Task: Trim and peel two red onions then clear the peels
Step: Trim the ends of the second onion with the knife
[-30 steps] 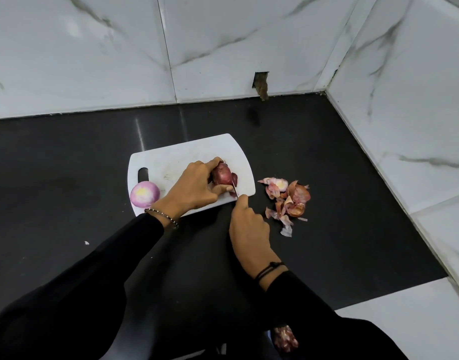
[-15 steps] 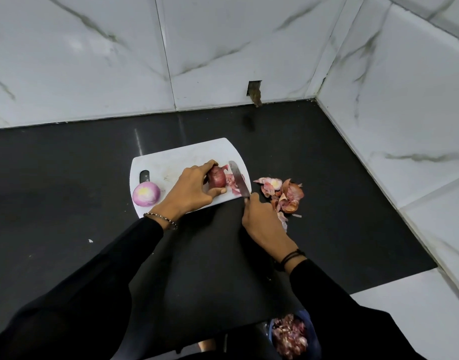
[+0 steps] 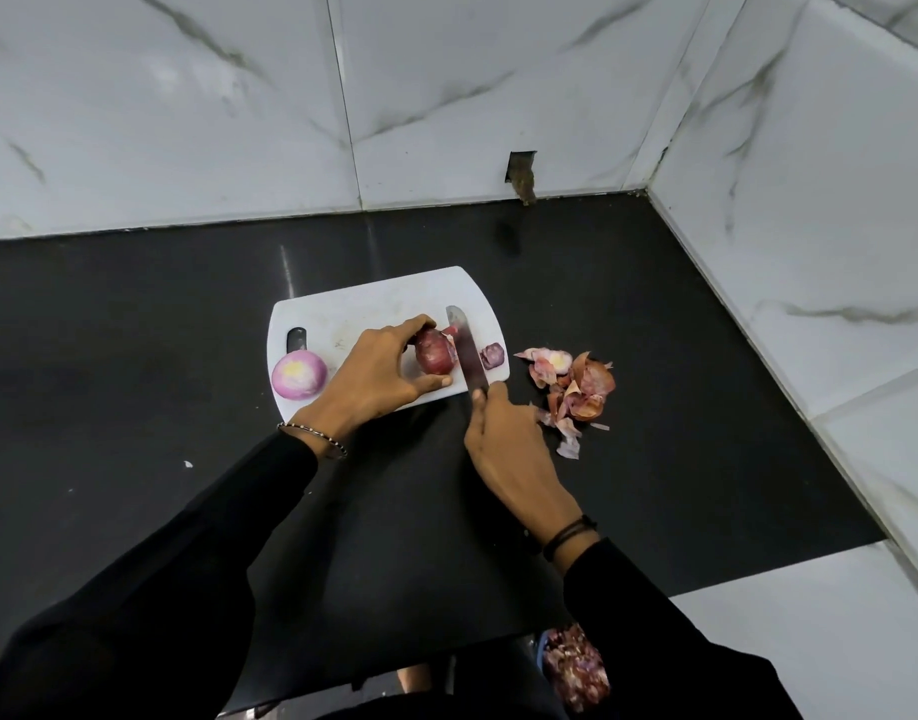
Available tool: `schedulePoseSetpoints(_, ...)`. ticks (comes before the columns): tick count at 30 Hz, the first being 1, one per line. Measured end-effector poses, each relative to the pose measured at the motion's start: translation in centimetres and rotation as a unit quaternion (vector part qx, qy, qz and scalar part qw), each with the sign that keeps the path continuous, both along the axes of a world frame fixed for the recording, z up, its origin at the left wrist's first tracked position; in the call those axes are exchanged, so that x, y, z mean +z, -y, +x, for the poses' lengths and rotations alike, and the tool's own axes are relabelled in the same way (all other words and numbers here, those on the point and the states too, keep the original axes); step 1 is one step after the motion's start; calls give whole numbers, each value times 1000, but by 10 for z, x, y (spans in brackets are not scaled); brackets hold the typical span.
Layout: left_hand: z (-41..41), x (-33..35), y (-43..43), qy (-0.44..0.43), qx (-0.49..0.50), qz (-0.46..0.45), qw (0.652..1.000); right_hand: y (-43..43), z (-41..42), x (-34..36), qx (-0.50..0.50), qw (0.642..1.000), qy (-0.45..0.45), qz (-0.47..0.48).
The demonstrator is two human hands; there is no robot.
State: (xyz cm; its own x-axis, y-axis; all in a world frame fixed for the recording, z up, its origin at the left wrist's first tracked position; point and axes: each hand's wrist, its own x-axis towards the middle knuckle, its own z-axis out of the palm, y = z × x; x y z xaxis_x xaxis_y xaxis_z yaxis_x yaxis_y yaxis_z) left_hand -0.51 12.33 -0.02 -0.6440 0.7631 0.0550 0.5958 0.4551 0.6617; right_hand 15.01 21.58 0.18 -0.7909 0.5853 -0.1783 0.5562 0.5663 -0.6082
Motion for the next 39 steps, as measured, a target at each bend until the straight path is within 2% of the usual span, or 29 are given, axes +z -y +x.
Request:
schedulePoseSetpoints(6,-2,4,0,7,-3,-8,1000,1,-1,1,10,998,56,13)
schedulePoseSetpoints(13,-4,7,-21,-83,-34,-97,991,2,2,3,11,993,114,-5)
schedulePoseSetpoints(19,-9,5,-30,-100,-30,-138,985,4,-5,3,23,984,162,69)
schedulePoseSetpoints(28,-8,4,-30,-90,-34,-129,987,6,-3,-1,19,974,173,142)
schedulePoseSetpoints(34,7,2,-31,-98,-30,-112,988,14,3,-2,-27,984,150,96)
schedulePoseSetpoints(39,22,-3,-25,-106,-9,-73,992,21,-5,-3,-44,983,141,106)
